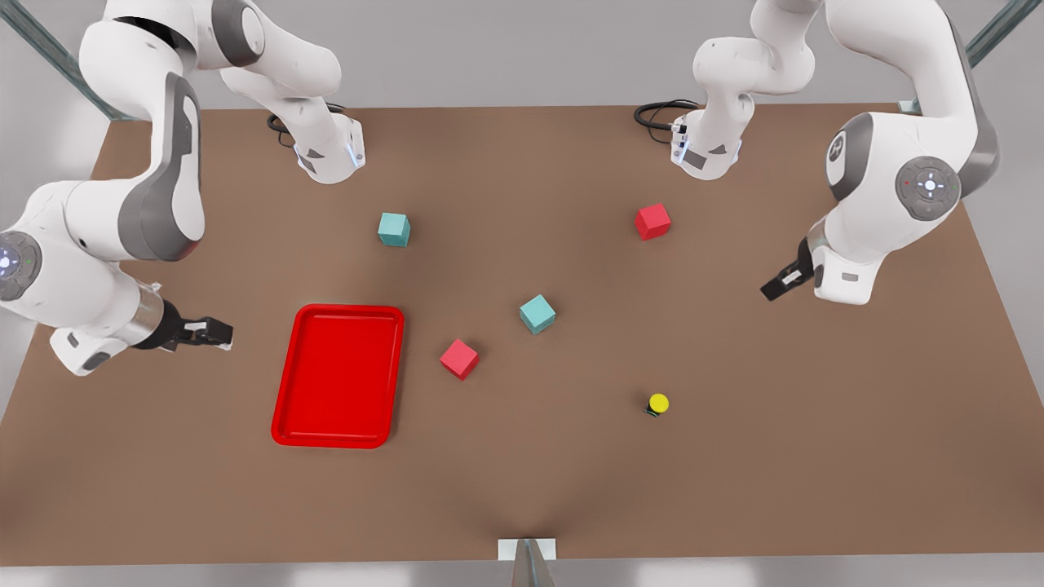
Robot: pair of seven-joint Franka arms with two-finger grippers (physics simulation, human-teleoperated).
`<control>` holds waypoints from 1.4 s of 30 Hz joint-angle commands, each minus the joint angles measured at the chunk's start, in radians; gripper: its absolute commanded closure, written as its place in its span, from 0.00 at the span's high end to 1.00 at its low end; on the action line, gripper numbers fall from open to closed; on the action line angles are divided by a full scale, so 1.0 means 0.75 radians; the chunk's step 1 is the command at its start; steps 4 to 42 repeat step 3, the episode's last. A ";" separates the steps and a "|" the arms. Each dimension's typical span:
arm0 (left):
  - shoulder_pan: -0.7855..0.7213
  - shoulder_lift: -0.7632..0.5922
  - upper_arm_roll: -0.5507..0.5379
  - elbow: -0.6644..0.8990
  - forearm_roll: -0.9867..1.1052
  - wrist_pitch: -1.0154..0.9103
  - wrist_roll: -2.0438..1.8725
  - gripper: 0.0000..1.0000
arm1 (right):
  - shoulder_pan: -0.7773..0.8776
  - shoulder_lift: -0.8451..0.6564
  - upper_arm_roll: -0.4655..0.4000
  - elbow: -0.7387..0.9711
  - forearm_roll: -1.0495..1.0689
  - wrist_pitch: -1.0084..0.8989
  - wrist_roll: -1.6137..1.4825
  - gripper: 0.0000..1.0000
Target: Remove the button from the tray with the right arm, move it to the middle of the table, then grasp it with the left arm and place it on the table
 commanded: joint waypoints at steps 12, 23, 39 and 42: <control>0.004 0.001 -0.005 0.000 0.000 0.017 0.921 1.00 | 0.050 -0.013 0.007 -0.056 -0.007 0.013 0.073 1.00; 0.004 0.001 -0.005 0.000 0.000 0.017 0.921 1.00 | 0.050 -0.013 0.007 -0.056 -0.007 0.013 0.073 1.00; 0.004 0.001 -0.005 0.000 0.000 0.017 0.921 1.00 | 0.050 -0.013 0.007 -0.056 -0.007 0.013 0.073 1.00; 0.004 0.001 -0.005 0.000 0.000 0.017 0.921 1.00 | 0.050 -0.013 0.007 -0.056 -0.007 0.013 0.073 1.00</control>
